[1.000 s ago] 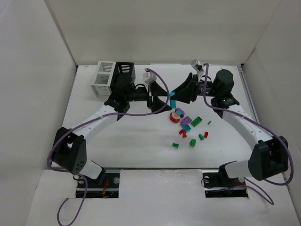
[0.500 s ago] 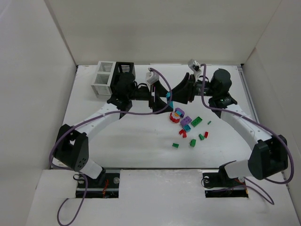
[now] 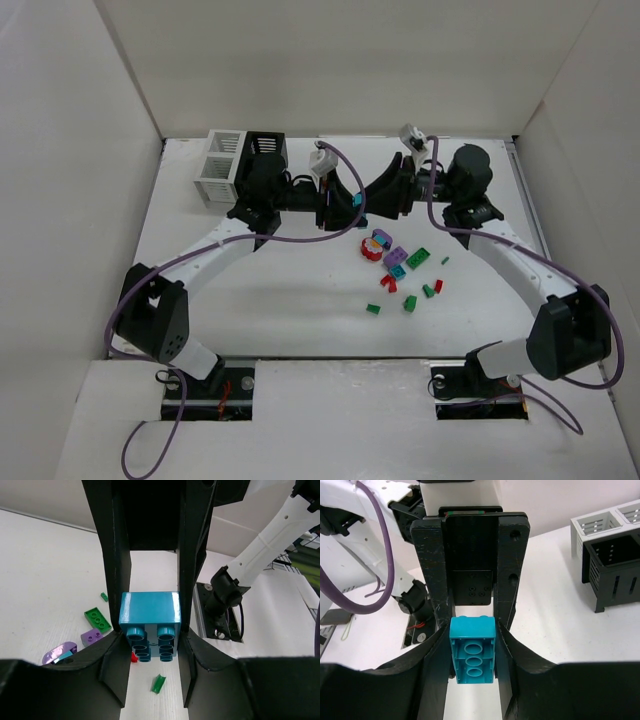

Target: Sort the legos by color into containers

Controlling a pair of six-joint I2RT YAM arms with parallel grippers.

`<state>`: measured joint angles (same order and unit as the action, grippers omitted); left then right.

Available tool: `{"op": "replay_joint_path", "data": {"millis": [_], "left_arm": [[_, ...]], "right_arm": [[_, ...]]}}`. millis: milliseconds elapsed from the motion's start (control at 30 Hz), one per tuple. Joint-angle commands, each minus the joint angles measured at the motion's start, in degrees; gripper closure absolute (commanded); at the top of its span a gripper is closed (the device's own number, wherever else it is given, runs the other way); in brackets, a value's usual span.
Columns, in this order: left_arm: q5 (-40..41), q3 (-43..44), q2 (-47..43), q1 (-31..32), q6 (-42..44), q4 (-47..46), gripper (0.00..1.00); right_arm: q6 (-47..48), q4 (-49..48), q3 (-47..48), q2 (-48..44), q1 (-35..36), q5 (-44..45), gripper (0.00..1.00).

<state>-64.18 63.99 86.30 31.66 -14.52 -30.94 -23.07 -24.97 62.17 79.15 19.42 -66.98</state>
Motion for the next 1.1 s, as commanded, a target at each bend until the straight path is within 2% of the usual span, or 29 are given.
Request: {"op": "replay_joint_path", "data": {"millis": [0, 100, 133, 233, 400, 433, 500, 533, 567, 633, 667, 733, 767, 867, 933, 1067], "left_arm": [[0.54, 0.79, -2.28, -0.28, 0.20, -4.48, 0.88], [1.77, 0.79, -2.28, -1.68, -1.47, -4.48, 0.91], [1.78, 0.79, -1.76, -2.21, -1.47, -4.48, 0.92], [2.40, 0.79, -1.75, -3.45, -3.66, -4.48, 0.96], [4.93, 0.79, -1.75, -5.29, -2.88, -2.03, 0.96], [6.60, 1.66, -1.75, -5.29, -1.92, 1.81, 0.96], [15.19, 3.77, -1.75, -5.90, 1.59, 7.27, 0.96], [19.32, 5.17, -1.75, -5.91, 2.74, 13.65, 0.96], [29.54, 8.14, -1.75, -5.91, 2.75, 16.41, 0.96], [36.03, 10.62, -0.18, -6.95, 3.27, 20.55, 0.96], [37.80, 11.94, -0.17, -7.57, 3.27, 22.13, 0.96], [41.84, 13.35, 1.23, -8.98, 2.75, 22.68, 0.96], [45.60, 15.10, 2.54, -10.46, 2.75, 23.37, 0.96], [49.32, 20.10, 7.88, -13.89, 2.13, 25.83, 0.96], [49.33, 27.13, 11.68, -15.83, 2.13, 28.64, 0.96], [52.93, 36.81, 21.26, -19.17, -1.91, 30.67, 0.96]], "right_arm": [[-0.31, -2.63, 2.77, -0.32, -0.87, -1.48, 0.70], [-0.92, -2.63, 2.78, -0.32, -1.49, -1.49, 0.53], [-0.92, -2.63, 3.30, -0.84, -2.19, -1.49, 0.42], [-1.45, -2.63, 3.83, -1.37, -4.82, -1.49, 0.25], [-2.51, -2.63, 5.77, -2.51, -9.30, -0.17, 0.10], [-3.03, -2.63, 5.77, -2.51, -10.10, -0.17, 0.07], [-3.03, -2.63, 4.90, -3.04, -12.37, 1.93, 0.00], [-3.03, -2.63, 4.02, -3.56, -13.26, 2.90, 0.00], [-3.03, -2.63, 2.97, -4.44, -14.14, 5.69, 0.00], [-0.95, -1.76, -1.16, -6.37, -16.51, 9.39, 0.00], [0.82, 2.60, -2.22, -7.25, -17.13, 11.76, 0.00], [6.69, 10.86, -2.85, -8.92, -17.13, 22.73, 0.00], [11.51, 18.13, -2.85, -10.41, -17.13, 32.26, 0.00], [15.59, 24.16, -3.37, -12.61, -16.52, 42.78, 0.00], [16.21, 27.25, -4.07, -12.62, -16.52, 49.19, 0.00], [16.83, 28.93, -5.21, -13.15, -16.52, 54.84, 0.00]]}}
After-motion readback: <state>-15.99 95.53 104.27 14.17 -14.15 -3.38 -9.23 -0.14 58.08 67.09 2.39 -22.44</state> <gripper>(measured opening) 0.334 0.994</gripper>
